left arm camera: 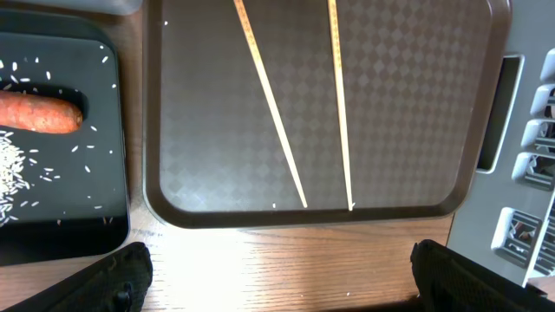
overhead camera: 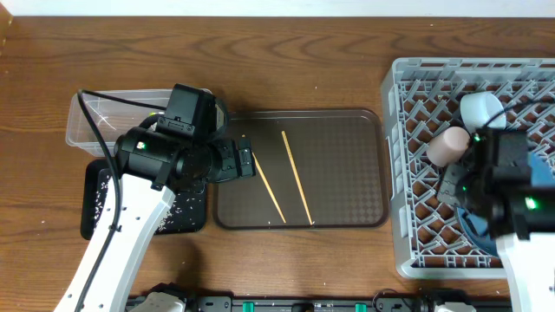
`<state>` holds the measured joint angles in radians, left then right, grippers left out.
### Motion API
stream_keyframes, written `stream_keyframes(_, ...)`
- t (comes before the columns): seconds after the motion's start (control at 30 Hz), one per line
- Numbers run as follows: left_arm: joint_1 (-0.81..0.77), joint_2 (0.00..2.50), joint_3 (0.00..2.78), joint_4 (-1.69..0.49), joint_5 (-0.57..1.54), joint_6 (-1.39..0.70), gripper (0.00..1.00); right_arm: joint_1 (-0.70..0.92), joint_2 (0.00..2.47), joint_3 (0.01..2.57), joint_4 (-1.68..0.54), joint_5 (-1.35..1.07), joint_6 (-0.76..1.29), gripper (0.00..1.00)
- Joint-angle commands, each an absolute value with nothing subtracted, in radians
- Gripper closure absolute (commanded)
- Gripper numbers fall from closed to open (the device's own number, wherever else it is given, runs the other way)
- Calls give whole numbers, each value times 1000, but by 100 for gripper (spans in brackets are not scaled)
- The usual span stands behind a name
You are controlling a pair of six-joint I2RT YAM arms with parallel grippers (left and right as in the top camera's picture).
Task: Sort waste into correct bins and load items into the dishwasher rack
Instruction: 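Lift the blue plate and carry it right into the dish rack, then lower the blue plate into the front of the dish rack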
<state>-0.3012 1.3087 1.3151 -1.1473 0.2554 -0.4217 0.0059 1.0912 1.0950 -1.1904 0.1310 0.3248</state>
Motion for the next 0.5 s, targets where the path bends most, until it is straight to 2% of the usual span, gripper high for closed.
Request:
stream_keyframes(0.0,-296,1302,1335,-1150,250,-420,2,-2,1165,1113,-1191,155,305,99)
stream_keyframes(0.47,-296,1302,1335,-1150,250,-419,2,-2,1299,1113,-1141,154,306,99)
